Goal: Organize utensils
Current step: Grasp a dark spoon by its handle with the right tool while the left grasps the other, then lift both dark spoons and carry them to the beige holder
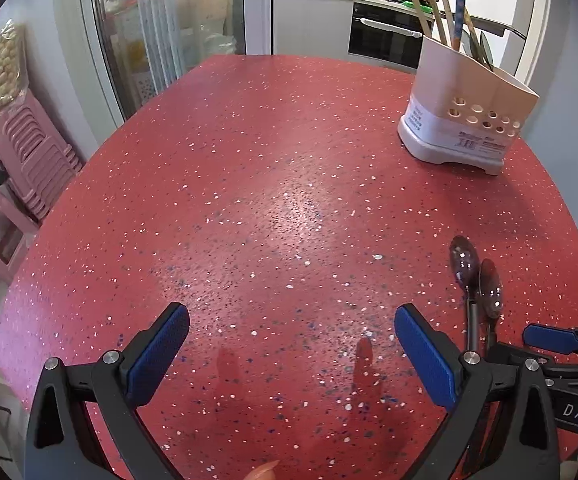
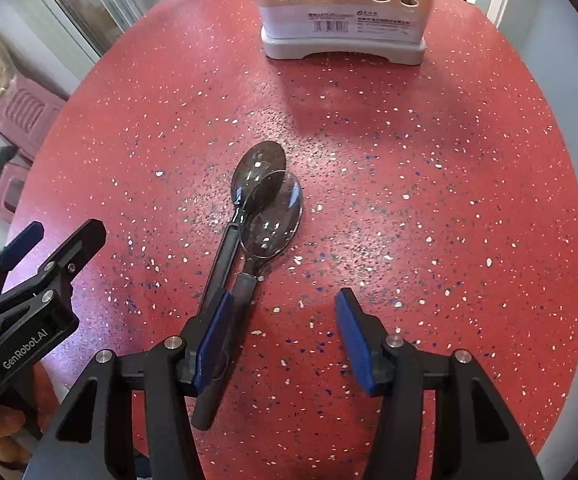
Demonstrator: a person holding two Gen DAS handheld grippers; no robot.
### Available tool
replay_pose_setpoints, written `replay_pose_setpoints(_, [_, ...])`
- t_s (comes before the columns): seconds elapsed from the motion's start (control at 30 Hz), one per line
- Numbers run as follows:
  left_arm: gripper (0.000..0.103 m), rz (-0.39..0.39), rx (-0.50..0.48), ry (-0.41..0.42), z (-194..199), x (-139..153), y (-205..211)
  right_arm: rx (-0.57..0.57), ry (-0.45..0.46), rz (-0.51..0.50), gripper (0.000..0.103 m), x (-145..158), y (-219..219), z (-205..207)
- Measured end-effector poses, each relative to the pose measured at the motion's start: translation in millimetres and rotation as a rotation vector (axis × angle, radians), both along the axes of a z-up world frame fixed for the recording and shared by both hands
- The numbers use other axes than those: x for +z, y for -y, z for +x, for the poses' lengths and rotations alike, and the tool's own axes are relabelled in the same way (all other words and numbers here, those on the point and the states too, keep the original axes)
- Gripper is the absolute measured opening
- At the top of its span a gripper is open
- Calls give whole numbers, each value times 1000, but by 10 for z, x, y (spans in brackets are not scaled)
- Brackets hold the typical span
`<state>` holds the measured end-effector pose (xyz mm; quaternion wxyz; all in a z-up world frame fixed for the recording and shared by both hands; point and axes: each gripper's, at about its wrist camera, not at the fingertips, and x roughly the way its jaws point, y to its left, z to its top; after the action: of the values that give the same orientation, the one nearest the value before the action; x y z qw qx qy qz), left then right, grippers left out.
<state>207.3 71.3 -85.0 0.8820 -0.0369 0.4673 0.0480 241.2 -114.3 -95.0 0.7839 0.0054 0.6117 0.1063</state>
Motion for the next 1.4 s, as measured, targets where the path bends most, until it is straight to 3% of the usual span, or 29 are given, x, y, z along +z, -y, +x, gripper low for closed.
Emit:
replay_pose_setpoints(0.23, [103,10,-10,4,29,-8,1,44,27,-134,54,-74,-362,43])
replay_pose_setpoints(0.33, [103,9,-13,4,39,-3,8,70,29,-138,47,-76,-459,56])
replay_pose_setpoints(0.4, [103,12,-17,4,41,0,16,80,29,-137,32,-72,-481,47])
replay_pose_setpoints(0.6, [103,23,-31,-6,51,-5,74,83,26,-123,13,-26,-360,39])
replay_pose_setpoints(0.87, [103,13,-104,-36,74,6,330,69,26,-14,13,-43,-69,53])
replay_pose_setpoints(1.27, [103,2,-298,-161,346,-147,1028,4,63,115,12,102,670,80])
replay_pose_setpoints(1.4, [96,18,-343,-193,403,-162,1166,-4,66,146,12,152,802,78])
